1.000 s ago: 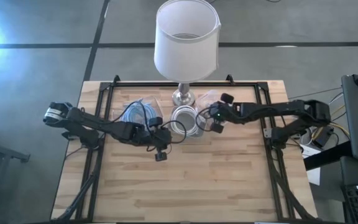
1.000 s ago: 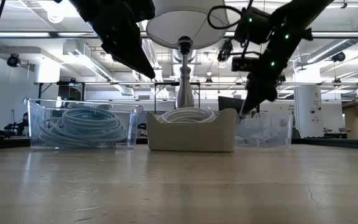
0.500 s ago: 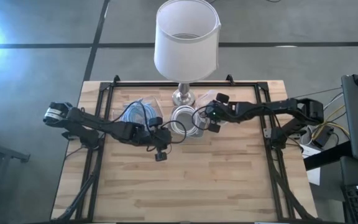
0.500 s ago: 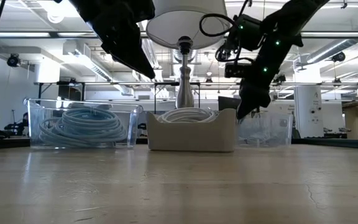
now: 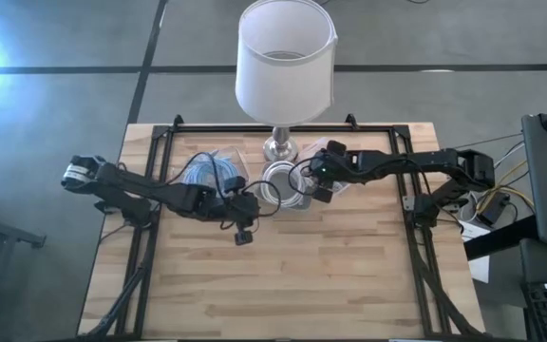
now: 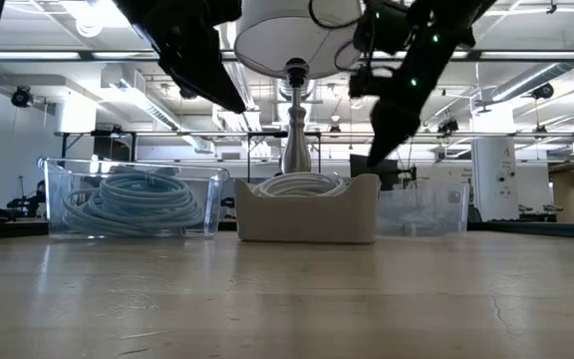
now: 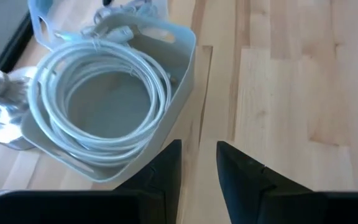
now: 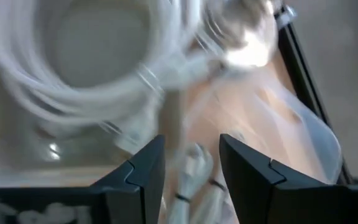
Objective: Pick & Place USB Port
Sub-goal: Return to Home Position
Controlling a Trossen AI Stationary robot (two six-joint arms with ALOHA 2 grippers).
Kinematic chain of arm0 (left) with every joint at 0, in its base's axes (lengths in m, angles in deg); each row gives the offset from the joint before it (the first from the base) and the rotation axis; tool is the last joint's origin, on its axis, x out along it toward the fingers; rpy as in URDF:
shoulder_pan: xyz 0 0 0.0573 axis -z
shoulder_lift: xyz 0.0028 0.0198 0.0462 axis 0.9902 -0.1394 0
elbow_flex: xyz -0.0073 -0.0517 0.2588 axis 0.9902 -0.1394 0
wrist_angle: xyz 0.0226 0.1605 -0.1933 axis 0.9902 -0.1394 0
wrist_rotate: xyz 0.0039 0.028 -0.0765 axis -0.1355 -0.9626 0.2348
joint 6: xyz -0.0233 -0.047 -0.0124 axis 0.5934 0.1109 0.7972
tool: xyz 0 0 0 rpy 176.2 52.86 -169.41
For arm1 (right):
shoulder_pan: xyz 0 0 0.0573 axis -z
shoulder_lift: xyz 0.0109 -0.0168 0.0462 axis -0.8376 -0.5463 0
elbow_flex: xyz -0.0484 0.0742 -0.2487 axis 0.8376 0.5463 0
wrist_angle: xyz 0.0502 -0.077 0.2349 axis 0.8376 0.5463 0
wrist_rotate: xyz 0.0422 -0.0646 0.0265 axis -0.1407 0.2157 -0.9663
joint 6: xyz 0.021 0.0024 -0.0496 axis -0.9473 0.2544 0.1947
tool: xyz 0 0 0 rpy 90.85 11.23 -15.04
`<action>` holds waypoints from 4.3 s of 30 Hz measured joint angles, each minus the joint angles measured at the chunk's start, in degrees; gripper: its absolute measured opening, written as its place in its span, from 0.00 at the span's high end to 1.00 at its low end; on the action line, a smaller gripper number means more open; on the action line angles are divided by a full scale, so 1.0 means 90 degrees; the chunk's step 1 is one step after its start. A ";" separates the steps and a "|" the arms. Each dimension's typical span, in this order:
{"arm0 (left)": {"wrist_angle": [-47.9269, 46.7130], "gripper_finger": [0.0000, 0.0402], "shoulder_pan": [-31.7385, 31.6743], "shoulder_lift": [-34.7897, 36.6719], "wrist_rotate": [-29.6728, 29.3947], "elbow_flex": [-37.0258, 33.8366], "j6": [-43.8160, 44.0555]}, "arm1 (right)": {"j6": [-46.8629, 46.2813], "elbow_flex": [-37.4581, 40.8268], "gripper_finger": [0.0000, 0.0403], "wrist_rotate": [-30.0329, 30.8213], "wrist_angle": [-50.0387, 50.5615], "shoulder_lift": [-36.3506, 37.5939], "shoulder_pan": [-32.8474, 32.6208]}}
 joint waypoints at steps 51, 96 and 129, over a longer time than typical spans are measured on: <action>0.1710 0.74 0.0007 0.6692 -0.0837 -0.4261 -0.1173 | 0.0578 0.3789 0.71 -0.0123 -0.4458 0.4788 -0.1983; 0.1896 0.74 0.0007 0.8846 -0.0583 -0.5851 -0.1635 | 0.0101 0.6361 0.76 -0.0062 -0.4699 0.8820 -0.1982; 0.2642 0.74 0.0005 0.8827 0.0259 -0.6296 -0.1790 | 0.0019 0.6365 0.77 0.0931 -0.3725 0.8856 -0.1986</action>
